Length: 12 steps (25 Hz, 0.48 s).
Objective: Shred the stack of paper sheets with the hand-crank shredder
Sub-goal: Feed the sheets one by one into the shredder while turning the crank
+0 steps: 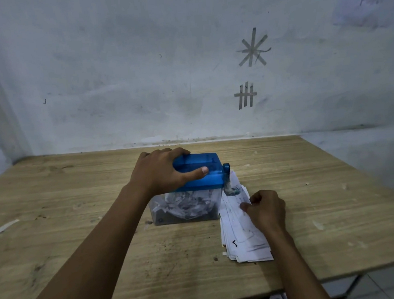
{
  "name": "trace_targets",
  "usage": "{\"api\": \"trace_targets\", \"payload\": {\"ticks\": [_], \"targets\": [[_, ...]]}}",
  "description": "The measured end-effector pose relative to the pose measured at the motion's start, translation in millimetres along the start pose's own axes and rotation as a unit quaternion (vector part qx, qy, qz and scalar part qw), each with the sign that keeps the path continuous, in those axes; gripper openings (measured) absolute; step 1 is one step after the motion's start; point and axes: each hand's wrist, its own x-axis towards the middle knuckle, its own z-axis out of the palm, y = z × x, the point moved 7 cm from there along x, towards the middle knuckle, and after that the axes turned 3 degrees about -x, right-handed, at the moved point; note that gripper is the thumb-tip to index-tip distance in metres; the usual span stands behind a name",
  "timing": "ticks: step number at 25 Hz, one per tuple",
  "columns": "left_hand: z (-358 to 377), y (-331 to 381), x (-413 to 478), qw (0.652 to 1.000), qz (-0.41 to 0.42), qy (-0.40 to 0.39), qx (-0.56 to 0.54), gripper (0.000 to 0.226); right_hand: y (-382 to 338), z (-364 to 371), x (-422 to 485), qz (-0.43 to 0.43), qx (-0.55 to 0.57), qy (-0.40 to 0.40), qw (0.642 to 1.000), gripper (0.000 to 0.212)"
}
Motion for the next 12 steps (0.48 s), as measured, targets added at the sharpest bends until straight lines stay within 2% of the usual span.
{"api": "trace_targets", "payload": {"ticks": [3,10,12], "targets": [[0,-2,1,1.000,0.000,0.002,-0.002,0.103,-1,-7,-2,-0.029,0.003,0.004,1.000,0.013],[2,-3,1,1.000,-0.003,0.008,-0.008,0.101,9,-15,5,-0.026,-0.034,0.014,0.999,0.030],[2,-3,1,1.000,-0.002,0.009,-0.009,0.102,9,-17,6,-0.017,-0.031,0.011,0.999,0.026]]}}
